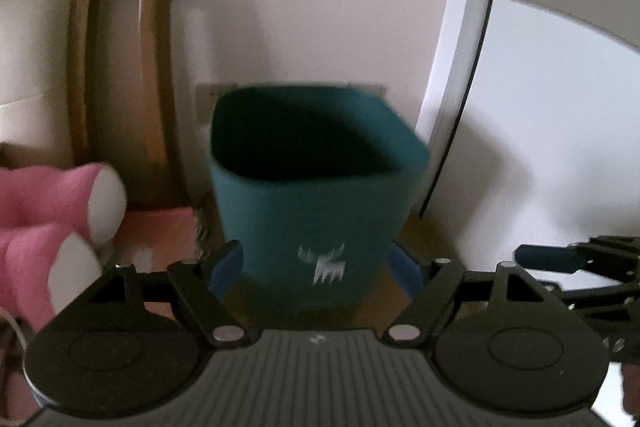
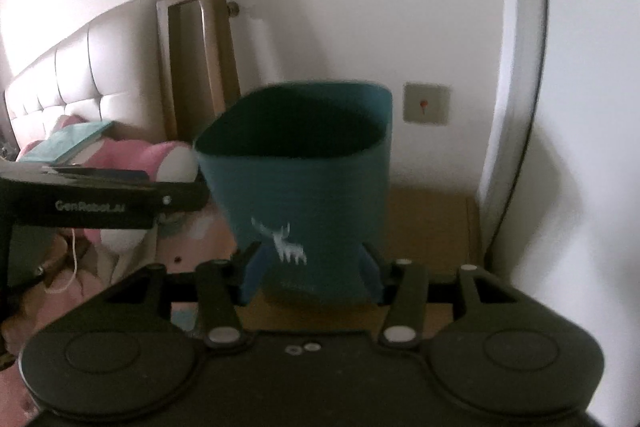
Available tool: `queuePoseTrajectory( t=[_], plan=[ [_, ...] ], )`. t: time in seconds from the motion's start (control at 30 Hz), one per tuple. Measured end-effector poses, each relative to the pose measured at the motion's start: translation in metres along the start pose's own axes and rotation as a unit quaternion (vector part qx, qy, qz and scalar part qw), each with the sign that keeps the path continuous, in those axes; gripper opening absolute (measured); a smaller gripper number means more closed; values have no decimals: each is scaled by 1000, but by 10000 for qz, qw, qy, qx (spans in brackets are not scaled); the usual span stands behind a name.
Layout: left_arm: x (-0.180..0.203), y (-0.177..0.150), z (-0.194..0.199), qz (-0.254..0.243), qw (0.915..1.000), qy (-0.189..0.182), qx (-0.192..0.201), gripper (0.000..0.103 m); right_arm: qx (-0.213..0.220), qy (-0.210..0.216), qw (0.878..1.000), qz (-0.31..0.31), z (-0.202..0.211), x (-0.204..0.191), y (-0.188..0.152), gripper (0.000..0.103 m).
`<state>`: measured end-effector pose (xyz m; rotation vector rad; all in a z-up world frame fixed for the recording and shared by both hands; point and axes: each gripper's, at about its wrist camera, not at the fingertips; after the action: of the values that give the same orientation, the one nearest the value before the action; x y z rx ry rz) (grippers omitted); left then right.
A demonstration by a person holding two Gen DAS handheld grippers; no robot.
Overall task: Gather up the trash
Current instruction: 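Open both grippers to drop the items into the teal bin, then reach both tools down into the dark drawer toward the remaining trash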
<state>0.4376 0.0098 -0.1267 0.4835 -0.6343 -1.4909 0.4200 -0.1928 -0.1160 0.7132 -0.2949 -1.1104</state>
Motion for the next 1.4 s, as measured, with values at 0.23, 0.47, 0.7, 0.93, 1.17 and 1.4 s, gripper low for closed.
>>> queuePoseTrajectory(
  t=[0.23, 0.47, 0.7, 0.93, 1.17, 1.4],
  plan=[
    [-1, -66, -15, 76, 9993, 4, -361, 102, -526, -134, 9985, -68, -14, -2, -78, 51],
    [-2, -136, -66, 54, 9961, -34, -881, 103, -1208, -95, 9925, -190, -58, 5, -167, 51],
    [-5, -231, -147, 190, 9857, 129, -1669, 103, -1782, -72, 9839, -78, -121, 9, -260, 51],
    [-15, -328, -236, 729, 9662, 374, -2445, 103, -2431, 182, 9698, 59, -187, 9, -356, 51],
    [-18, -410, -314, 953, 9459, 545, -3053, 103, -2892, 290, 9564, 291, -249, 8, -445, 51],
    [-19, -468, -379, 1198, 9317, 777, -3339, 103, -3281, 280, 9432, 453, -308, 10, -505, 51]
  ],
)
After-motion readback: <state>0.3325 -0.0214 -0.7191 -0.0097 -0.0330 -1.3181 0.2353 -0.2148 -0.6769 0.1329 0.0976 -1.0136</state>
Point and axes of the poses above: each gripper's, at about its wrist camera, not at the fingertips, and z roughly against the way its jaws point, x to its right, y to its top, and after that the axes turned 9 degrees about -x, right-handed
